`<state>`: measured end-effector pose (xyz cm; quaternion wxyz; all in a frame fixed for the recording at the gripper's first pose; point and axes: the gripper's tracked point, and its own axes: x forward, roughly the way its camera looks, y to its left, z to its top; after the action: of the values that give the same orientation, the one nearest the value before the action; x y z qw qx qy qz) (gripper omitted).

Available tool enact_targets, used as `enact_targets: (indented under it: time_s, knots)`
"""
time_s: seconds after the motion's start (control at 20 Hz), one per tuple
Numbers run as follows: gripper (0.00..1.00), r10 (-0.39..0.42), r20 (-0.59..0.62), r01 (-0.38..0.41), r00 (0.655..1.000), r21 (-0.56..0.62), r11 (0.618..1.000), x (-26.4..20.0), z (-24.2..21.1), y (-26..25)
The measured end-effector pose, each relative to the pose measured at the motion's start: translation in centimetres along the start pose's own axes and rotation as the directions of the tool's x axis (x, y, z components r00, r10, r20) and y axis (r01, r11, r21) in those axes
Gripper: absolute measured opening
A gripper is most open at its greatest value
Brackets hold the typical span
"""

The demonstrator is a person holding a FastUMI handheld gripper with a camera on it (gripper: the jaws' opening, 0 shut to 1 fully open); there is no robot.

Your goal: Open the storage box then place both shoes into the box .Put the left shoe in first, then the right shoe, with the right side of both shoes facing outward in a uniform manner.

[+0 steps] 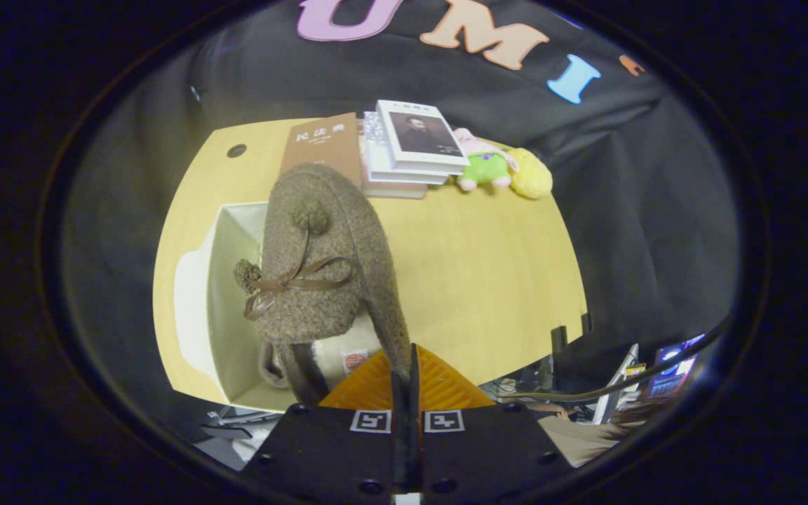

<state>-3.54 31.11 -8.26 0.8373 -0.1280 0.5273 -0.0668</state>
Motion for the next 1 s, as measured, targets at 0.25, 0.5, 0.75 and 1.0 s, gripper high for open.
enact_targets:
  time_s: [0.25, 0.5, 0.75, 1.0]
  knots:
    - [0.03, 0.002, -0.072, -0.004, 0.997, -0.019, 1.0, 3.2, -2.2, 3.8]
    - [0.04, -0.034, -0.139, 0.031, 0.99, -0.025, 0.999, 6.9, -3.5, 4.3]
    - [0.04, -0.013, -0.187, 0.014, 0.982, 0.008, 1.0, 9.1, -4.3, 4.2]
    - [0.1, 0.008, -0.181, -0.01, 0.983, -0.009, 1.0, 9.4, -5.0, 3.7]
